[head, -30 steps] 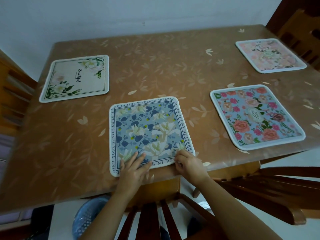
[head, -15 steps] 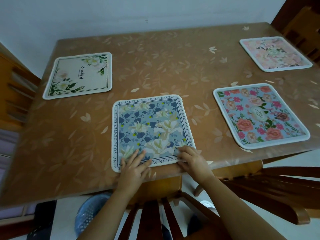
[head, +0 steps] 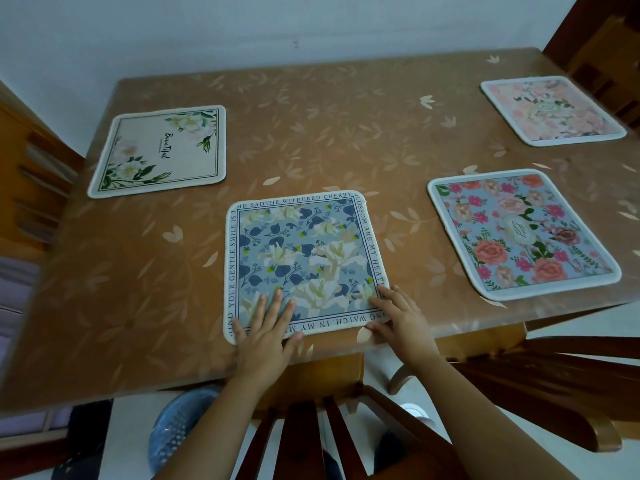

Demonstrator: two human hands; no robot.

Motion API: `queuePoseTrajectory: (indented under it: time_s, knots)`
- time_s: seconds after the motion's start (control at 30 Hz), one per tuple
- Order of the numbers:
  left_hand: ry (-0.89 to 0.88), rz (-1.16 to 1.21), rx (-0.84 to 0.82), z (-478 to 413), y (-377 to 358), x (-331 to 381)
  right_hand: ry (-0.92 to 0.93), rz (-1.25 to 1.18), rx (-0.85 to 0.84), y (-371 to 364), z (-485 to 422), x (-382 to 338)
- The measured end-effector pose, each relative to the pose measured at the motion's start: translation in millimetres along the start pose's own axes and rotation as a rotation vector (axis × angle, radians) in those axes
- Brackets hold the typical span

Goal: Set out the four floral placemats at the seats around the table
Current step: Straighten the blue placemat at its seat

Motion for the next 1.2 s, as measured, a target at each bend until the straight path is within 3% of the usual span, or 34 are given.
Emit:
queuePoseTrajectory:
  time_s: [0.33, 0.5, 1.2]
  knots:
    - [0.016, 0.014, 0.0, 0, 2, 2, 0.033, 0.074, -0.074, -5, 0, -6]
    - [0.006, 0.01, 0.01, 0, 3, 3, 0.11, 0.232, -0.166, -17, 3, -7]
    - [-0.013, -0.073, 0.017, 1, 5, 9, 0.115, 0.287, -0.227, -27, 8, -3]
Point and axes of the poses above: each hand's wrist, its own z-axis away from the middle knuckle, its own y-axis out of the back of the hand, x = y × z, the point moved 10 cm from there along -z, towards the middle knuckle, and after that the axes turned 13 degrees about x, right-handed, at the moved point
